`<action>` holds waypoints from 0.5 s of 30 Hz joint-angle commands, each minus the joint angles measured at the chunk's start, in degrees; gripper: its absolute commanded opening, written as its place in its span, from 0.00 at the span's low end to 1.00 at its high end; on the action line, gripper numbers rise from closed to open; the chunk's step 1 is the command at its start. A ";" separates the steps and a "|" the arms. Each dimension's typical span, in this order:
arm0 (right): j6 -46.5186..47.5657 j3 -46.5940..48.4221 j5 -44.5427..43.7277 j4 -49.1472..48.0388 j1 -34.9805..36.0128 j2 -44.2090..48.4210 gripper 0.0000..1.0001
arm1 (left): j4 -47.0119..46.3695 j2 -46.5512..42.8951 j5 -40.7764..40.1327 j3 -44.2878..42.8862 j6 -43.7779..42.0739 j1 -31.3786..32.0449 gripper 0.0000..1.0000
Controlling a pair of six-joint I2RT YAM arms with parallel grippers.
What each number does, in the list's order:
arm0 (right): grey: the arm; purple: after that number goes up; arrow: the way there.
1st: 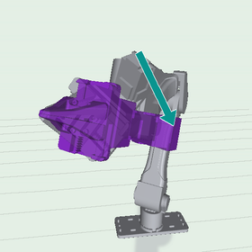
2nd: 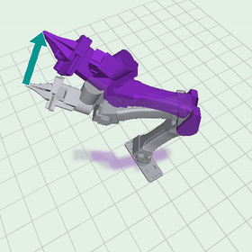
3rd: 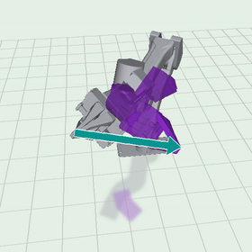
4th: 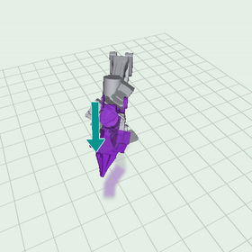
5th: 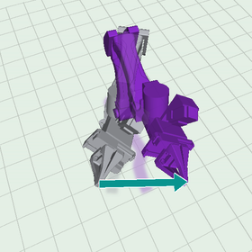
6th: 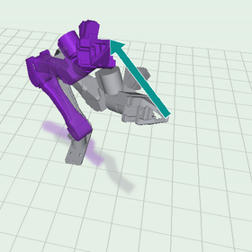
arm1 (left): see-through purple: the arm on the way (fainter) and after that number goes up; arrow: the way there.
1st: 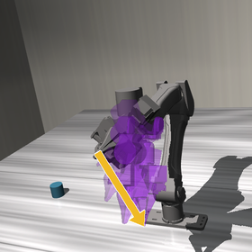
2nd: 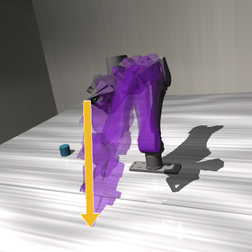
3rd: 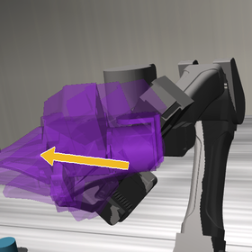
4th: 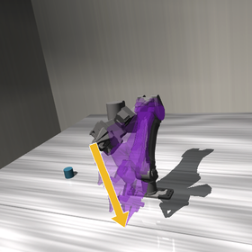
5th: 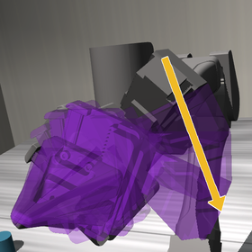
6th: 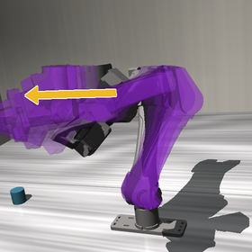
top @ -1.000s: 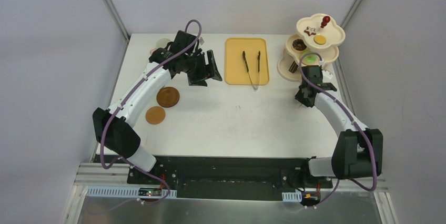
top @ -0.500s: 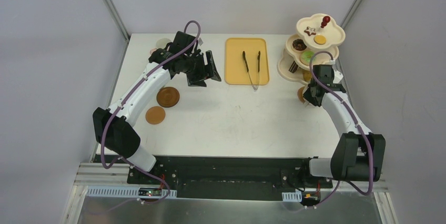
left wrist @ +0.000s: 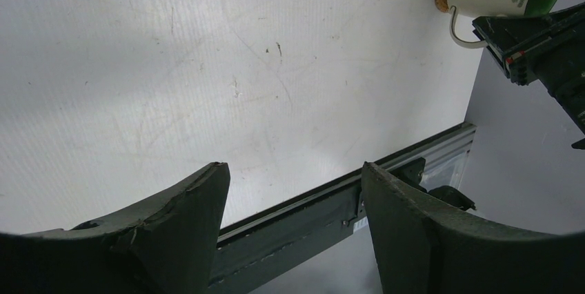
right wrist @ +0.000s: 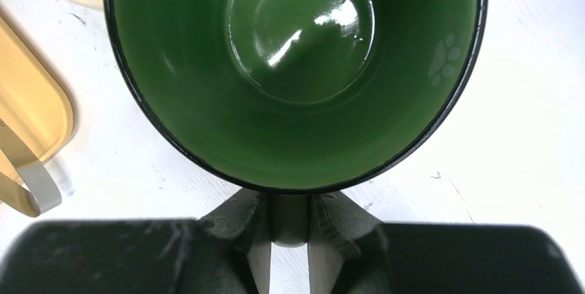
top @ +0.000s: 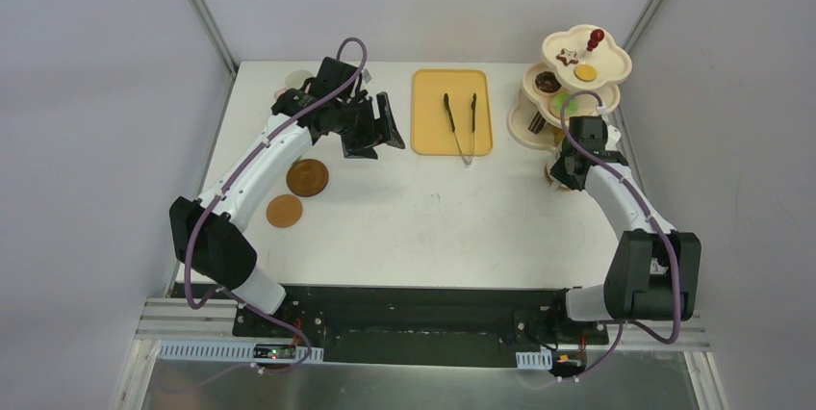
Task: Serve the afternoon tea
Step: Adjust the cup on the coaster.
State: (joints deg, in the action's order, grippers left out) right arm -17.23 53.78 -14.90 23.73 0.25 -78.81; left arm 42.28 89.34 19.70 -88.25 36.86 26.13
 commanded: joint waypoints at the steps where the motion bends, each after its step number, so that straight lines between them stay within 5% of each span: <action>1: 0.29 3.93 -1.41 -7.19 -0.06 -0.48 0.00 | -0.16 -0.88 1.68 -1.99 0.04 -0.82 0.72; 12: 0.79 2.12 -0.59 -7.79 -0.07 -1.52 0.00 | 0.08 -1.01 1.57 -1.94 -0.04 -0.99 0.72; 15: 1.02 2.25 0.64 -6.67 -0.02 -1.40 0.22 | 0.08 -0.93 1.59 -1.93 -0.04 -1.04 0.73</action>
State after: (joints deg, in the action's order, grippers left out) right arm -17.06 53.78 -14.31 22.28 0.25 -81.67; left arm 42.35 89.34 20.56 -88.60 36.86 25.76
